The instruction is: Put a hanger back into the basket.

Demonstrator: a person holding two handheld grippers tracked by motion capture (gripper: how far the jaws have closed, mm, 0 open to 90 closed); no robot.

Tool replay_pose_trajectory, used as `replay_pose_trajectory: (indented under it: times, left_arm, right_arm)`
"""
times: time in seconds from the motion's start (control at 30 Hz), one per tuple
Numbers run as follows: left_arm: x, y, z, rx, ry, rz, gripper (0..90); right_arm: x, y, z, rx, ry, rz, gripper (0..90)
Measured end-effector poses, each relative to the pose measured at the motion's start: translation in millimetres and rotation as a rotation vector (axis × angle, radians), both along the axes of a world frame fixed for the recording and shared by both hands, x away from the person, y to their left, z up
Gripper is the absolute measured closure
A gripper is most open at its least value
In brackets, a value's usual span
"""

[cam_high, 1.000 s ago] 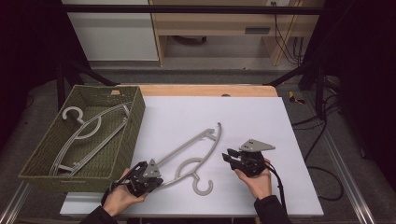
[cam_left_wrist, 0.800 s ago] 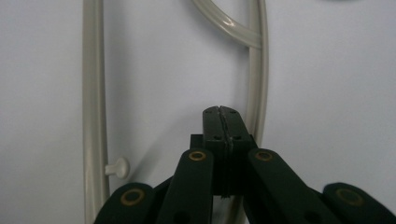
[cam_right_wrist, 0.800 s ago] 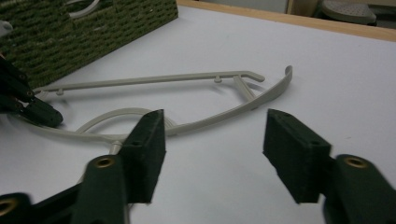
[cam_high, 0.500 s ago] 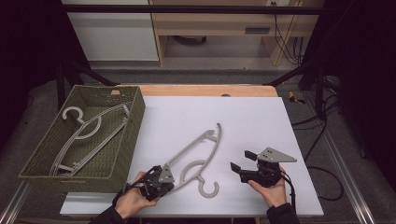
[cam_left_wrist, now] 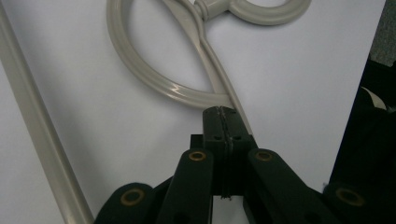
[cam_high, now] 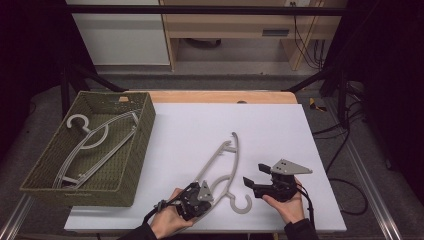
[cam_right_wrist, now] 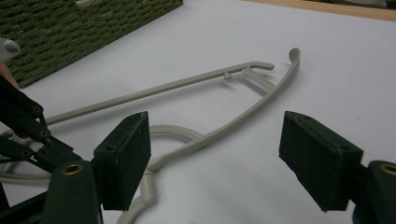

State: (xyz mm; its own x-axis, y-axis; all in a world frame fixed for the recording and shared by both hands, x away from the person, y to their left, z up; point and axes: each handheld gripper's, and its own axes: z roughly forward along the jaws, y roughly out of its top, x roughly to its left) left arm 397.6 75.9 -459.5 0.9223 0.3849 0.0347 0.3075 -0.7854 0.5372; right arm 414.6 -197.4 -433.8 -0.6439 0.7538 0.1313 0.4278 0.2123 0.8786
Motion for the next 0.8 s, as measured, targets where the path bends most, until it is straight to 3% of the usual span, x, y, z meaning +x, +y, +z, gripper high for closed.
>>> replay_pose_trajectory:
  times: [0.13,0.3,0.4,0.6,0.67,0.7,0.8]
  left_arm:
    - [0.1,-0.8,0.0,-0.009,0.001,-0.006,90.0]
    - [4.5,23.4,11.2,-0.047,-0.017,0.042,87.8]
    - [6.5,48.7,22.8,-0.090,-0.038,0.088,85.9]
    - [-0.9,92.0,41.7,-0.242,-0.094,0.152,74.7]
    - [-2.8,100.9,46.9,-0.266,-0.119,0.173,72.5]
    - [-3.3,105.5,50.0,-0.283,-0.134,0.184,73.0]
    - [-4.0,116.3,58.0,-0.317,-0.157,0.207,82.5]
  right_arm:
    - [4.5,5.5,-3.0,-0.022,0.014,-0.003,29.1]
    - [6.9,16.8,-7.3,-0.051,0.045,0.011,33.1]
    - [9.6,24.8,-10.3,-0.068,0.069,0.008,32.0]
    - [16.1,37.0,-14.4,-0.092,0.086,-0.007,32.5]
    - [18.3,40.2,-15.2,-0.110,0.079,-0.014,42.7]
    - [19.7,40.1,-15.5,-0.128,0.067,-0.016,52.0]
    - [24.0,40.2,-17.6,-0.151,0.098,-0.026,79.1]
